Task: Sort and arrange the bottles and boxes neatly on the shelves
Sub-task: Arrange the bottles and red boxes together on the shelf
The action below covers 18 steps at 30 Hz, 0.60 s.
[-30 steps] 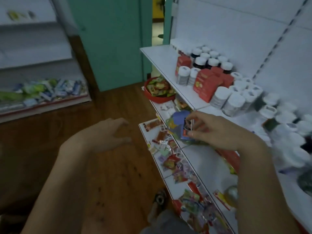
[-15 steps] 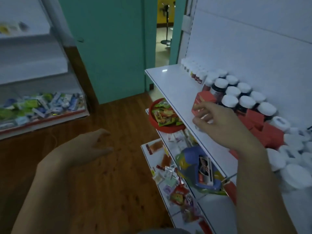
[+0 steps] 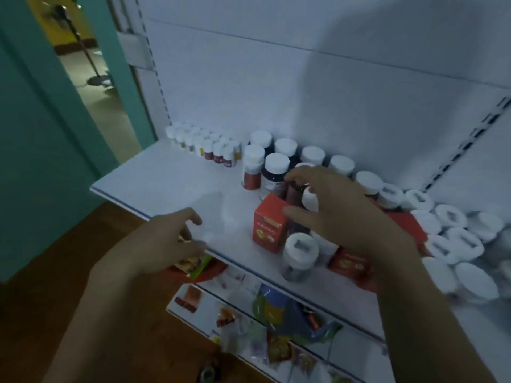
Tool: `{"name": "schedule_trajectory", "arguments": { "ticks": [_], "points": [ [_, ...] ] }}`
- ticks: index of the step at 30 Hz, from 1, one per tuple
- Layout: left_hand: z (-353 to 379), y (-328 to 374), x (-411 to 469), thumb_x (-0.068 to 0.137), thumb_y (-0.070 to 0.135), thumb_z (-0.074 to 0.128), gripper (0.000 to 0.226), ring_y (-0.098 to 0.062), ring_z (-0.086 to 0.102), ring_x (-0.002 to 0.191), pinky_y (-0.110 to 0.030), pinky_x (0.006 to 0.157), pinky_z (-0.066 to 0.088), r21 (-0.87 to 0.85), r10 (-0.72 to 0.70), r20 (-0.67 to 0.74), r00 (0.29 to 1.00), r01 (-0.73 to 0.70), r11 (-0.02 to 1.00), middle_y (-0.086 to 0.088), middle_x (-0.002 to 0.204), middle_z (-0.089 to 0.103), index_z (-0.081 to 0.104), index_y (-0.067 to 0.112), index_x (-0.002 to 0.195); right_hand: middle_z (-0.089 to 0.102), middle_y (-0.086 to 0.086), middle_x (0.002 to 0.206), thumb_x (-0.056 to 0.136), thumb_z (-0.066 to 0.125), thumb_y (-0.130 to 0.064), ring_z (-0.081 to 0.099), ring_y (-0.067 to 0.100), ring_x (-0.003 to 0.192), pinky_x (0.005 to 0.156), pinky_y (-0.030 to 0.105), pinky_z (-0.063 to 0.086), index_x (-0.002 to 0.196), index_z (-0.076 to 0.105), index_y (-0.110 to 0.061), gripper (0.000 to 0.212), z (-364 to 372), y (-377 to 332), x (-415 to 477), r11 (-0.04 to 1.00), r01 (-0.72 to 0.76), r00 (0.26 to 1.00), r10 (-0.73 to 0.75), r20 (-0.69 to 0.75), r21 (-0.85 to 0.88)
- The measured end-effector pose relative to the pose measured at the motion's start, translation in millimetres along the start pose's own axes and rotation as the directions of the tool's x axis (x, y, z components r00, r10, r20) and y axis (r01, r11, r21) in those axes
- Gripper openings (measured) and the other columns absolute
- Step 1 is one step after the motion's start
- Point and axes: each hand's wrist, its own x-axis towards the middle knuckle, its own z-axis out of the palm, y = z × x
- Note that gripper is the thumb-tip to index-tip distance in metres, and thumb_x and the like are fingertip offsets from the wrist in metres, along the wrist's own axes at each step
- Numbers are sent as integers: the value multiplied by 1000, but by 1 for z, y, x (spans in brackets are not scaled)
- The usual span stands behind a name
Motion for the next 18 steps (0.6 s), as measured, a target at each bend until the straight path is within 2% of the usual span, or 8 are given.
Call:
{"name": "schedule_trajectory", "arguments": {
  "ticks": [1, 3, 5, 7, 10, 12, 14, 18],
  "points": [
    [-8, 2, 18, 88, 53, 69, 34, -1, 66, 82, -25, 68, 60, -36, 45, -23, 999, -46, 998, 18, 103, 63, 53, 47, 118, 58, -8, 114, 85, 73, -47, 53, 15, 101, 89, 37, 47, 134, 51, -33, 55, 4, -9, 9, 1000, -21, 1000, 21, 19, -14],
    [-16, 7, 49, 92, 41, 69, 28, -3, 65, 80, -26, 69, 58, -106, 161, -172, 972, -181, 978, 14, 100, 65, 59, 37, 117, 56, -12, 115, 80, 74, -52, 50, 15, 102, 92, 45, 47, 135, 47, -38, 63, 15, -23, 25, 997, -65, 993, 69, 95, -42],
    [-18, 8, 80, 95, 34, 67, 26, -3, 63, 80, -16, 65, 48, -149, 230, -304, 924, -285, 947, 11, 101, 64, 60, 30, 120, 56, -13, 121, 75, 76, -59, 47, 16, 107, 94, 46, 43, 136, 43, -42, 72, 25, -30, 35, 984, -119, 981, 137, 136, -133],
    [-19, 11, 108, 96, 32, 66, 32, -3, 62, 85, -10, 65, 40, -163, 308, -358, 881, -384, 909, 9, 106, 60, 57, 28, 127, 55, -11, 121, 72, 76, -61, 45, 20, 113, 93, 46, 37, 136, 39, -44, 77, 33, -36, 37, 961, -182, 963, 217, 162, -208],
    [-25, 27, 144, 95, 30, 68, 40, -2, 57, 93, -7, 79, 41, -178, 415, -389, 822, -509, 842, 7, 112, 58, 54, 25, 132, 55, -12, 117, 73, 77, -58, 42, 21, 113, 86, 42, 30, 135, 42, -43, 73, 42, -41, 37, 929, -255, 948, 294, 120, -267],
    [-26, 39, 164, 93, 29, 69, 43, -8, 55, 98, -21, 89, 47, -127, 455, -409, 791, -543, 830, 2, 116, 57, 55, 23, 133, 55, -13, 116, 74, 76, -56, 40, 19, 111, 85, 42, 29, 133, 46, -43, 68, 41, -45, 37, 919, -282, 947, 312, 70, -275],
    [-23, 49, 178, 91, 28, 71, 41, -17, 55, 106, -34, 94, 49, -119, 496, -384, 779, -574, 810, -1, 120, 54, 58, 21, 129, 54, -15, 116, 75, 76, -54, 42, 18, 111, 87, 42, 32, 130, 48, -43, 63, 36, -48, 35, 924, -317, 947, 322, -10, -216],
    [-13, 48, 191, 90, 29, 71, 25, -19, 55, 105, -38, 85, 47, -130, 548, -316, 775, -607, 784, 1, 115, 56, 60, 24, 113, 58, -15, 115, 79, 81, -39, 53, 12, 107, 91, 39, 48, 129, 54, -35, 57, 25, -51, 28, 931, -339, 908, 361, -212, 133]
  ]
}}
